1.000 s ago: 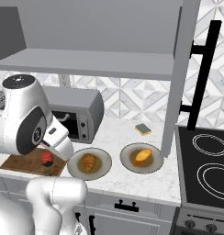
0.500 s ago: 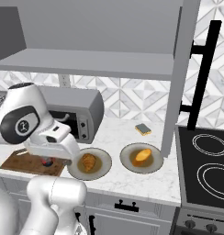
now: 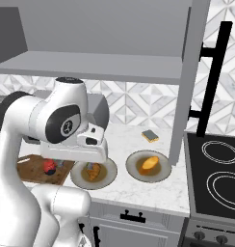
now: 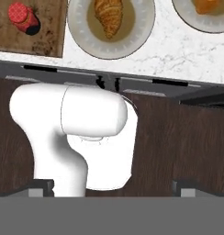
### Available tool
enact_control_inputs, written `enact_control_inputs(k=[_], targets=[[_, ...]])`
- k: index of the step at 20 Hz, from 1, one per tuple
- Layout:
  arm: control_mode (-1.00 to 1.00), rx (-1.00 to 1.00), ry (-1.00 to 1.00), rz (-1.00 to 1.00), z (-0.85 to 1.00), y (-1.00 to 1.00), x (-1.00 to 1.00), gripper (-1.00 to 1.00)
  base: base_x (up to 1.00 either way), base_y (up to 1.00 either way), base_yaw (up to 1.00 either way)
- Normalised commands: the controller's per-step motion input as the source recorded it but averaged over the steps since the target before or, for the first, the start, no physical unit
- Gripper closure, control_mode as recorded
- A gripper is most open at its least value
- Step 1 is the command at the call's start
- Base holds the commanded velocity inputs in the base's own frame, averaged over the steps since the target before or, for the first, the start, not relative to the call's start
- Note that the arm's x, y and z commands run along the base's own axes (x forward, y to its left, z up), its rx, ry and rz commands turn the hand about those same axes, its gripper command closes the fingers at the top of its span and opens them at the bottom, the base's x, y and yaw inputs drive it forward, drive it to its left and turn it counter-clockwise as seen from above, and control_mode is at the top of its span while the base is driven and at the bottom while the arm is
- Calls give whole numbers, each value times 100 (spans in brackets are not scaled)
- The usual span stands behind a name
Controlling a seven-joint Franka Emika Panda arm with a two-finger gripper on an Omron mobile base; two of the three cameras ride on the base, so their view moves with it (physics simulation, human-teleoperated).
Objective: From the different types of pastries on the counter, select a croissant and place it on the cutting board. Then retrieve a jar of jam from the cabinet and place it alongside the croissant on the cutting board.
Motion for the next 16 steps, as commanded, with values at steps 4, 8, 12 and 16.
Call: enact_control_inputs(k=[4,8,12,16], targets=[[-100,0,0,0,-12,13,21,-100,0,0,0],[-100,-3,0,0,-33,46,42,-100,0,0,0],[-100,-6,0,0,-31,41,51,-100,0,0,0],[-100,-8,0,0,-33,13,53,-100,0,0,0]])
